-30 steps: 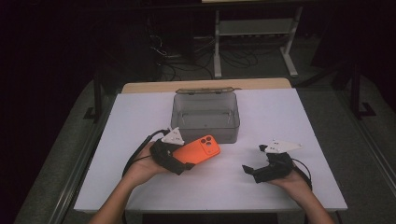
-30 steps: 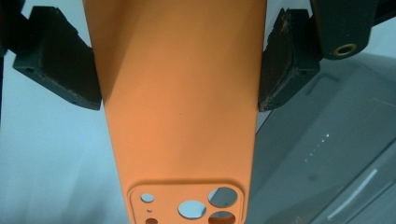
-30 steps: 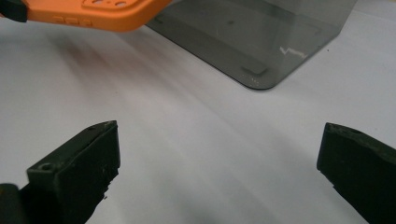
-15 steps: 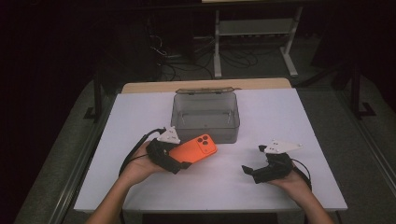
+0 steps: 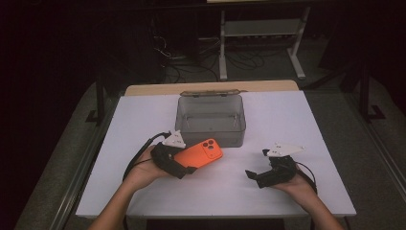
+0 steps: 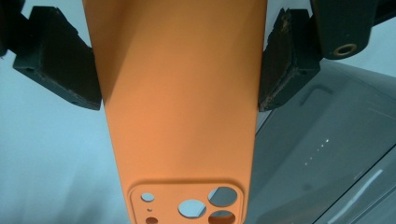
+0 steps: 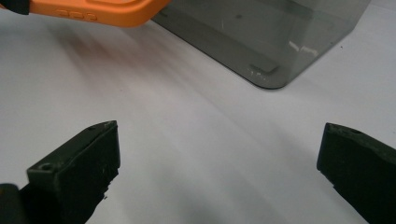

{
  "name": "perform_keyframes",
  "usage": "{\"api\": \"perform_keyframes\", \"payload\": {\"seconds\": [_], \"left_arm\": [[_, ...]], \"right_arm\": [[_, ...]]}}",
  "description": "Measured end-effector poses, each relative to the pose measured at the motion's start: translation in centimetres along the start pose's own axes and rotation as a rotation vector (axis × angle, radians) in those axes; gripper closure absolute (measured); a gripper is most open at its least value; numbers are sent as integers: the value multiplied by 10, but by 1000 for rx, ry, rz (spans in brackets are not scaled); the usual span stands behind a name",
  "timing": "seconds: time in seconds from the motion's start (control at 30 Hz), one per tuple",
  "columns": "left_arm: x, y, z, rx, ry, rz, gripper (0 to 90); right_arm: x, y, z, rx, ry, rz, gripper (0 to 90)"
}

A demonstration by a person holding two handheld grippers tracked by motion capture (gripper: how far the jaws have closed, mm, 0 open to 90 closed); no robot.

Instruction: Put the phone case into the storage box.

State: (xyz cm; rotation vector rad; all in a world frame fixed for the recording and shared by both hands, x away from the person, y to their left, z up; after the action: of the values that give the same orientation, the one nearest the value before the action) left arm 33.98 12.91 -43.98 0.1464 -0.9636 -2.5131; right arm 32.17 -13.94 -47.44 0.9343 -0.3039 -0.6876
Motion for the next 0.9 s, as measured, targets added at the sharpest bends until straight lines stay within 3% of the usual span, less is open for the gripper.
{"api": "perform_keyframes", "payload": {"seconds": [0.4,0.67,0.9], "left_arm": [[1,0,-3,-3,-4,-1,166],[0,1,-3,1,-7,3,165],[0,1,-3,3,-6,3,166]], "right_arm": [[-3,4,-8,-22,21,-14,0],[-7,14,-12,2,45,-16,0],[-9,20,-18,8,38,-6,0]]}}
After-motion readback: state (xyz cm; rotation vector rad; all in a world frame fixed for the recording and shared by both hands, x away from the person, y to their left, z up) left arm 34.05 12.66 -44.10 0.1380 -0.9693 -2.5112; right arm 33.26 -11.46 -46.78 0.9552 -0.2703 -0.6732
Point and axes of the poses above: each handheld gripper's, and its own axes: z roughly backward along the jaws, y roughly out of its top, x roughly to its right, the point moved 7 cm from there along -z, roughly forward along the jaws, and after that the axes turned 3 degrees about z, right-handed, at the moved point
